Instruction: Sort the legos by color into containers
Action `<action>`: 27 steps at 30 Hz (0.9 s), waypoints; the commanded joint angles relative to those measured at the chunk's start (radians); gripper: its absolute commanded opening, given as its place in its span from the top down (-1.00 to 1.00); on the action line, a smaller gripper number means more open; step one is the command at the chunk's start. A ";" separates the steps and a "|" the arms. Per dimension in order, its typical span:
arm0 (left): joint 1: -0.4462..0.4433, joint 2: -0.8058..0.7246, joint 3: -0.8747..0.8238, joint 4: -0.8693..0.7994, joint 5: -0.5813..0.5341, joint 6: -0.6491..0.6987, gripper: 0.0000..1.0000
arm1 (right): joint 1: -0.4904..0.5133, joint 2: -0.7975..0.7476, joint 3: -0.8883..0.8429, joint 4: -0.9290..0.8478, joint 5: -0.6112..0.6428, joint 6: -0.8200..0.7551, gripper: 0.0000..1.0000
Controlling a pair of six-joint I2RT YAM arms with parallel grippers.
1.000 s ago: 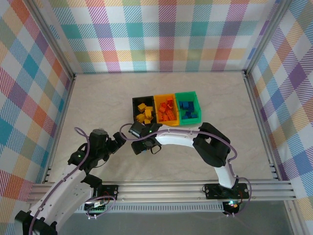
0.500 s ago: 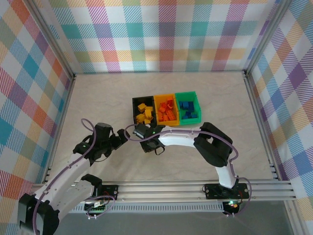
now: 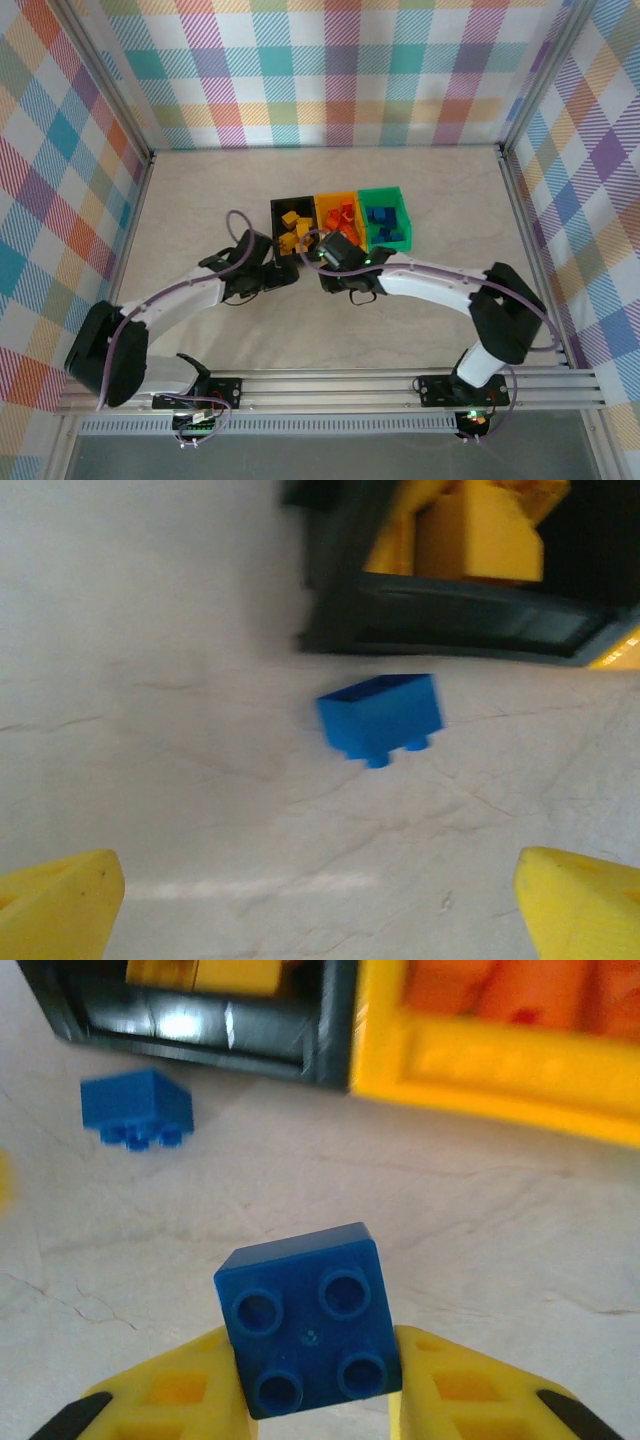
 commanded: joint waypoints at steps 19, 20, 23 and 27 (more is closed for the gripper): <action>-0.082 0.267 0.121 0.120 -0.122 0.004 -0.72 | -0.460 0.035 0.130 0.001 -0.070 -0.067 0.29; -0.082 0.264 0.120 0.120 -0.122 0.005 -0.73 | -0.470 0.065 0.155 0.008 -0.078 -0.067 0.28; -0.082 0.263 0.116 0.117 -0.123 0.002 -0.73 | -0.491 0.157 0.235 -0.003 -0.090 -0.067 0.21; -0.082 0.267 0.119 0.119 -0.121 0.001 -0.73 | -0.501 0.203 0.298 -0.024 -0.100 -0.059 -0.13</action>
